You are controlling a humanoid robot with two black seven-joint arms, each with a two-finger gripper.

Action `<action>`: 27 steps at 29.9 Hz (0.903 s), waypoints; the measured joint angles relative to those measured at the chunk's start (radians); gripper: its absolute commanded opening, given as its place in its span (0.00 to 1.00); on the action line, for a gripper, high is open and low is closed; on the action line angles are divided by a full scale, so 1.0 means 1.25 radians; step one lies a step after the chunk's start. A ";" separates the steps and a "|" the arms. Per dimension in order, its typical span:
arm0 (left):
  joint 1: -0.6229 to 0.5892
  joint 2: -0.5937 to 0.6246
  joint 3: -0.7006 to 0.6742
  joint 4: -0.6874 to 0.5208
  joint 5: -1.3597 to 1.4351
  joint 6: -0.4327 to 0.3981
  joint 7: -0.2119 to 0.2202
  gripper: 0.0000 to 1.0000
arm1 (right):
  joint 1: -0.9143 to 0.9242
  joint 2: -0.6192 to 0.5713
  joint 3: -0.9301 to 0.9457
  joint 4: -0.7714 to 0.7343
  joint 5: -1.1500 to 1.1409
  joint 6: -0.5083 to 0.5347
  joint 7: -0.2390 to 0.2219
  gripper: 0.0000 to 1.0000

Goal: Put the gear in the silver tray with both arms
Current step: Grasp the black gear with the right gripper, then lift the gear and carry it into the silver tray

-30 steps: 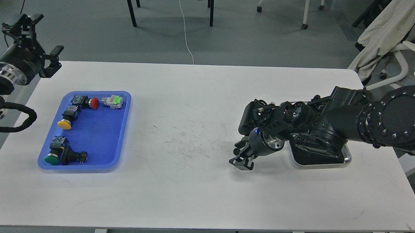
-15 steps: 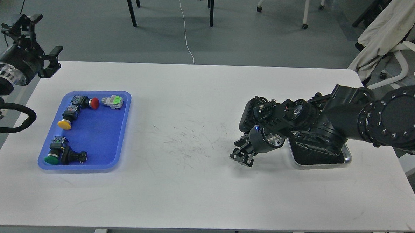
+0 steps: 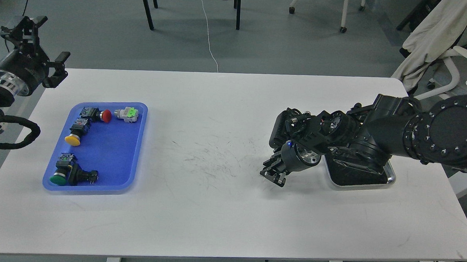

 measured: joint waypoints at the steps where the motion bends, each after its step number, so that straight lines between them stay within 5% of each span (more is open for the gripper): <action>1: 0.000 0.000 0.000 0.000 0.000 0.000 0.000 0.98 | -0.001 0.000 0.000 0.000 0.000 0.000 0.000 0.15; 10: 0.003 0.000 0.000 0.005 0.000 0.000 0.000 0.98 | -0.006 0.000 0.001 -0.011 0.000 0.000 0.000 0.02; 20: 0.005 -0.001 0.000 0.007 0.000 0.000 0.000 0.98 | 0.029 -0.004 0.030 -0.045 0.013 0.000 0.000 0.02; 27: 0.006 0.000 0.001 0.007 0.000 0.000 0.001 0.98 | 0.055 -0.129 0.072 -0.042 0.013 0.002 0.000 0.02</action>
